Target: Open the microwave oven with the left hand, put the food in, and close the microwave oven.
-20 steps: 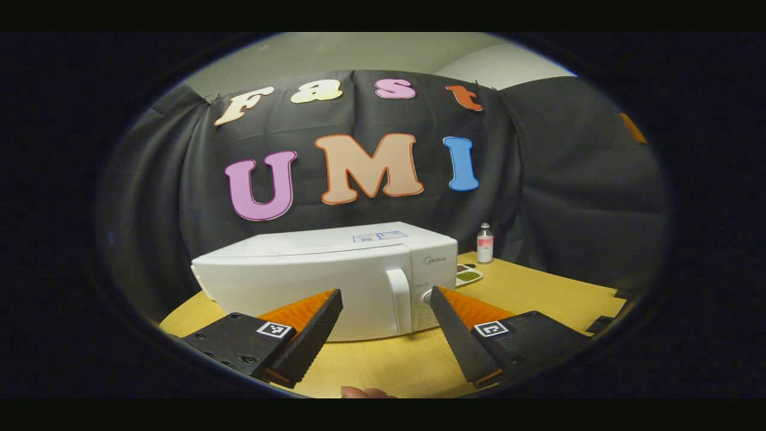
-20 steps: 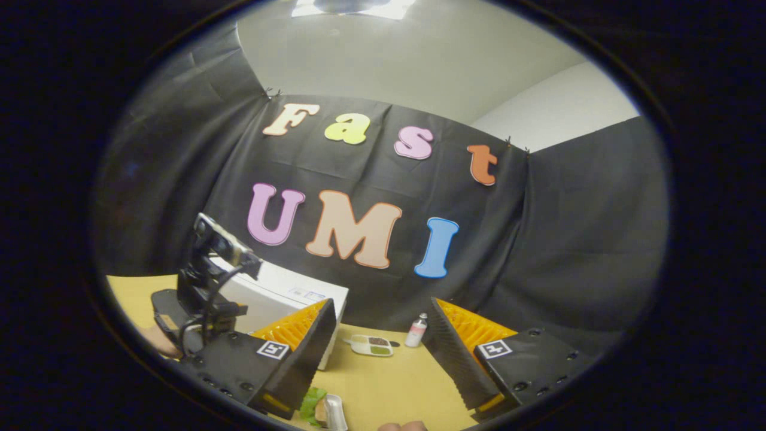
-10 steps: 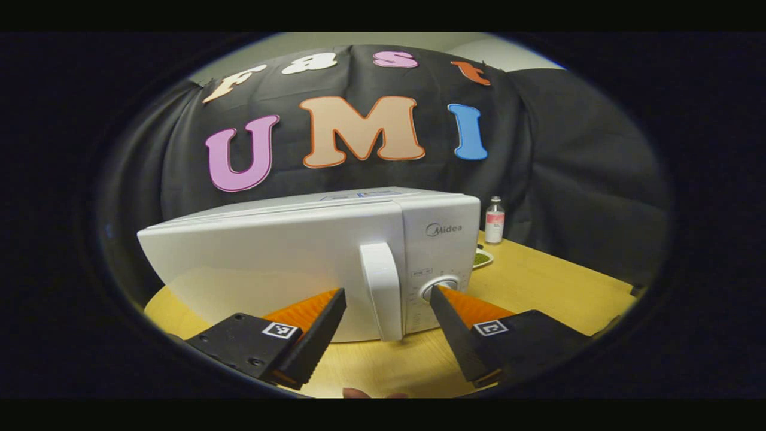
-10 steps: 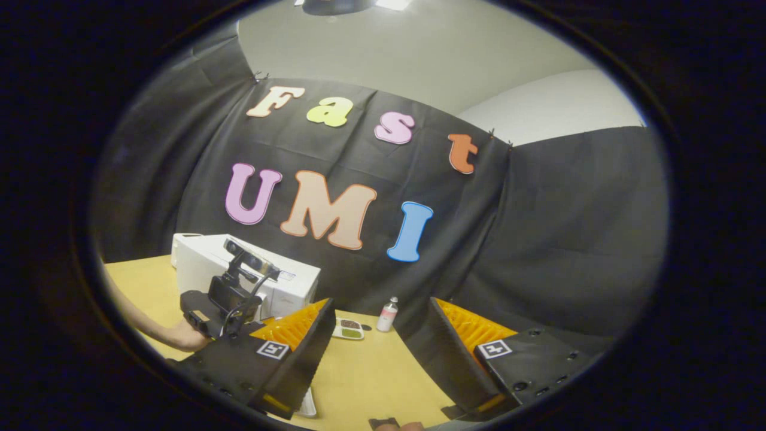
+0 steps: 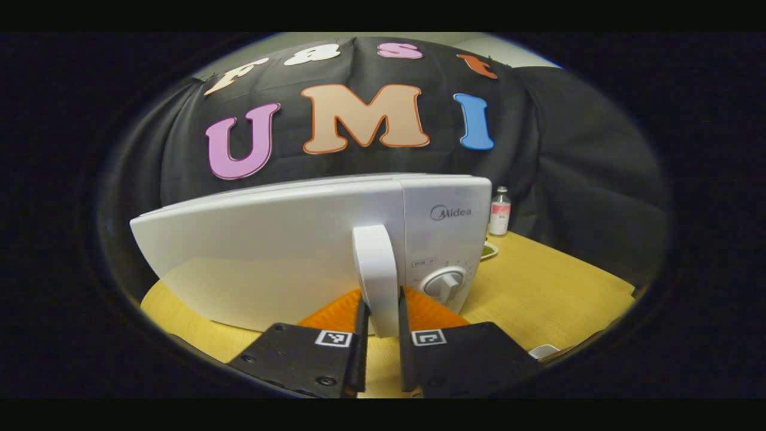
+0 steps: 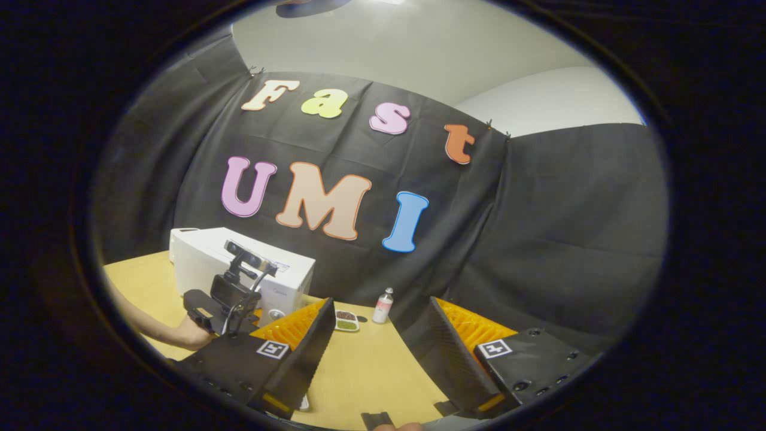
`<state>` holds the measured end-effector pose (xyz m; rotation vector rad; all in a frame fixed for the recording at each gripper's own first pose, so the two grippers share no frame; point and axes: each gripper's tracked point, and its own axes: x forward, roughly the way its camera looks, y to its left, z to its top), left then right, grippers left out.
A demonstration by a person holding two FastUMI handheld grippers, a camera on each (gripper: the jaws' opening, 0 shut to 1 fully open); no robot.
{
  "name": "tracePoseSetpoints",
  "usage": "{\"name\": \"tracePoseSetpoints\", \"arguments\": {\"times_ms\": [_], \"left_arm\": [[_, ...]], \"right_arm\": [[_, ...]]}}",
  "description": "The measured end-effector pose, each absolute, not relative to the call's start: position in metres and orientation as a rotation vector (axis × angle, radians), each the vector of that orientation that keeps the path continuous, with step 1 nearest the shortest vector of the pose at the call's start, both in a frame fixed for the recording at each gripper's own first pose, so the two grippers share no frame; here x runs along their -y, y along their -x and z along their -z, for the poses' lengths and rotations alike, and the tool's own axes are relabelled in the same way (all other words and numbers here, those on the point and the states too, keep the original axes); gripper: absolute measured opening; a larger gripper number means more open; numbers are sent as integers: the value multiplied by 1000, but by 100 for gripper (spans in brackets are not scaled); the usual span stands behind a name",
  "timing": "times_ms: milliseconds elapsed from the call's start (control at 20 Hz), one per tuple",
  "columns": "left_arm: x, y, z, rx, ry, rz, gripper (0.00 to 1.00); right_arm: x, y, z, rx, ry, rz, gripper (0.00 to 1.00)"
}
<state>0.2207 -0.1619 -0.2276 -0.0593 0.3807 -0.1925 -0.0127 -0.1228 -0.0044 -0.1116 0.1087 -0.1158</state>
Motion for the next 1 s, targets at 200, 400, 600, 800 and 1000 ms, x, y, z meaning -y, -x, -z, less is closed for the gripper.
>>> {"name": "tracePoseSetpoints", "arguments": {"times_ms": [200,400,600,800,1000], "left_arm": [[163,-213,226,-424,128,276,8],[161,-213,226,-444,106,285,2],[155,-180,222,-455,123,292,0],[137,-115,218,-455,95,338,1],[107,-60,216,-481,83,385,0]], "right_arm": [[123,13,6,-116,100,108,97],[111,13,3,-110,90,84,97],[98,15,4,-106,94,57,97],[81,12,6,-112,65,25,97],[57,8,0,-93,38,-18,97]]}}
